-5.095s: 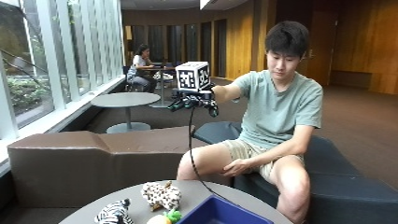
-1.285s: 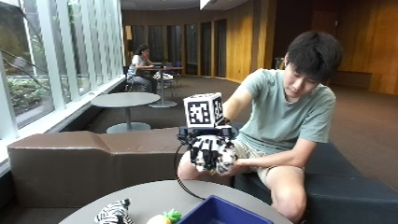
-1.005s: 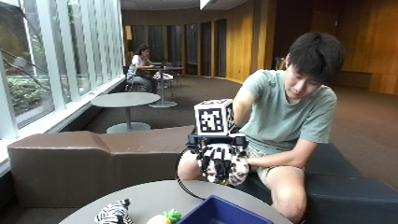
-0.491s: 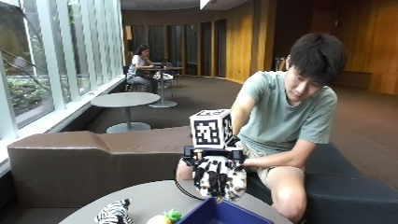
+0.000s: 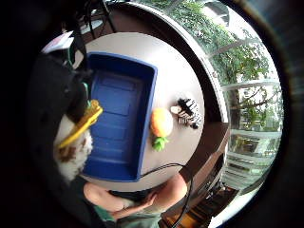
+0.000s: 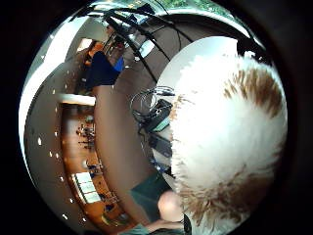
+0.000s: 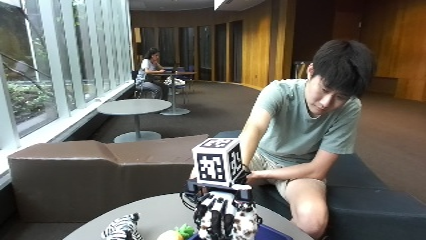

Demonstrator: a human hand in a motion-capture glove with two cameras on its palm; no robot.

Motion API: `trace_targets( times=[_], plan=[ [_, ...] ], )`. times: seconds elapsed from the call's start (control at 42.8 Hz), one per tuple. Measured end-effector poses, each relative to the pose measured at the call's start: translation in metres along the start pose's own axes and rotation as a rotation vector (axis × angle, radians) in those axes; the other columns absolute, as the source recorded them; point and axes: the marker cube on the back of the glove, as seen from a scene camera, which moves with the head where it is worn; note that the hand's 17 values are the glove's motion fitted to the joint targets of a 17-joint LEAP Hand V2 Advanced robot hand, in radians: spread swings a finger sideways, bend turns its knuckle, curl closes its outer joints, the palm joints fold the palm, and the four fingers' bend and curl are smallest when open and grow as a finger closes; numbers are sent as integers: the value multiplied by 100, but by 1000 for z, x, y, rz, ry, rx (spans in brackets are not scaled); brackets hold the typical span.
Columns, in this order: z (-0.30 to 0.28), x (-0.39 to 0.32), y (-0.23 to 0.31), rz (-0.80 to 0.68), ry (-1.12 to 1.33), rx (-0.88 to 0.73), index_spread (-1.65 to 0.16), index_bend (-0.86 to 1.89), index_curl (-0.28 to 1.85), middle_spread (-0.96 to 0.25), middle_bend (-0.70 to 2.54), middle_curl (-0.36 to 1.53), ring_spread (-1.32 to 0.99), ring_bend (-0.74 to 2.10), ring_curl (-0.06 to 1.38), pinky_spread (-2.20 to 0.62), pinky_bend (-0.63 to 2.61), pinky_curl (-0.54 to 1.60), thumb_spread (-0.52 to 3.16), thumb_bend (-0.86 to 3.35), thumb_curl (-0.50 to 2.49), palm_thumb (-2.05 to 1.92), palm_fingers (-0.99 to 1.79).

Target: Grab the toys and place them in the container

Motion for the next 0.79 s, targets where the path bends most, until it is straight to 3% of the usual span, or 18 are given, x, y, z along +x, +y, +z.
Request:
trace_targets(
  times=[0.234,0.304,0.374,0.467,0.631,0.795],
  plan=[
    [24,7,-14,38,-11,-110,-12,101,87,-20,83,83,-39,106,84,-20,130,56,79,-3,101,41,16],
    [28,5,-16,42,-14,-162,-13,92,85,-19,75,79,-37,105,84,-19,133,57,86,-2,99,37,3],
    [32,4,-17,38,-23,-207,-15,72,77,-17,53,71,-29,88,79,-13,137,55,99,-6,90,22,-36],
    [34,3,-17,27,-29,-230,-18,46,67,-13,38,64,-19,61,71,-5,136,53,109,-5,81,14,-52],
    [39,11,-6,19,-19,-218,-21,16,54,-7,17,54,-8,32,60,1,125,48,118,-4,68,5,-40],
    [13,26,9,14,28,-192,-22,8,43,-4,10,46,-2,20,54,4,111,42,121,-4,58,-2,-35]
  ],
)
